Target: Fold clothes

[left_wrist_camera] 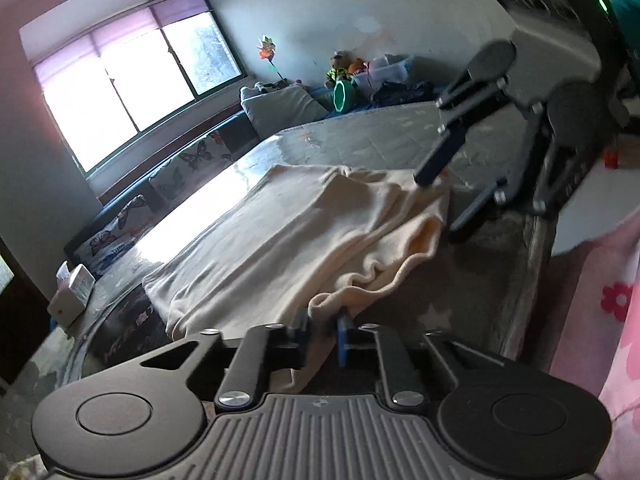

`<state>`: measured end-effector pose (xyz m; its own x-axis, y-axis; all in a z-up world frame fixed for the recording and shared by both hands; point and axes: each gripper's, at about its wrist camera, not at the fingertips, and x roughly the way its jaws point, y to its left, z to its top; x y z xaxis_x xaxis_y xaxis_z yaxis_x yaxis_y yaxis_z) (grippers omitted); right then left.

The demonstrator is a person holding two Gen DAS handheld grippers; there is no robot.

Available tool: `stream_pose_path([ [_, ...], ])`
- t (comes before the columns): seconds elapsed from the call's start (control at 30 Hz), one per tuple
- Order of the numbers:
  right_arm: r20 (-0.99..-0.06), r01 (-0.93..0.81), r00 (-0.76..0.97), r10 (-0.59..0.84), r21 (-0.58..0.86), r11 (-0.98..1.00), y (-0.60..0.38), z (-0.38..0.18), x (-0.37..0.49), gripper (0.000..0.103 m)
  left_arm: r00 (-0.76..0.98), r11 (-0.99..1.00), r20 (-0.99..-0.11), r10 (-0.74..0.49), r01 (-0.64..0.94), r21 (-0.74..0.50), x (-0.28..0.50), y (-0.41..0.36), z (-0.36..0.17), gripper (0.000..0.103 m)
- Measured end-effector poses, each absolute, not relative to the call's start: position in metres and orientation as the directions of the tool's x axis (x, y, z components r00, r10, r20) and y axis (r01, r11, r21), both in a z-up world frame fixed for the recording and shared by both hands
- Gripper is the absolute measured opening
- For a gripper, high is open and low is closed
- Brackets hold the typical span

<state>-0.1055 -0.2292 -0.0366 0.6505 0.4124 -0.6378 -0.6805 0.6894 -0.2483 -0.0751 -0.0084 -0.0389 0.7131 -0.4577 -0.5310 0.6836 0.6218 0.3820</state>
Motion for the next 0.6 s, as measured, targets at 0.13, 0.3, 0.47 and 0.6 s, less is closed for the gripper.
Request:
stream_pose_path([
  [0.13, -0.629, -0.687, 0.655, 0.418, -0.266, 0.676, -0.226, -0.039, -0.105, 0.060, 0.714, 0.652, -0.512, -0.477, 0.679, 0.339, -0.063, -0.006, -0.027, 0.010],
  [0.3, -0.612, -0.694, 0.658, 0.438, -0.267, 0.669, -0.222, -0.040, -0.093, 0.061, 0.708, 0.682, -0.501, -0.498, 0.676, 0.278, -0.043, -0.004, -0.014, 0.009],
  [0.47, -0.595, -0.698, 0.662, 0.456, -0.269, 0.663, -0.218, -0.042, -0.076, 0.051, 0.701, 0.700, -0.501, -0.508, 0.674, 0.233, -0.032, -0.002, -0.010, 0.009],
  [0.6, -0.619, -0.714, 0.629, 0.471, -0.220, 0.664, -0.220, -0.046, -0.062, 0.038, 0.692, 0.705, -0.507, -0.514, 0.677, 0.209, -0.033, 0.002, -0.012, 0.009],
])
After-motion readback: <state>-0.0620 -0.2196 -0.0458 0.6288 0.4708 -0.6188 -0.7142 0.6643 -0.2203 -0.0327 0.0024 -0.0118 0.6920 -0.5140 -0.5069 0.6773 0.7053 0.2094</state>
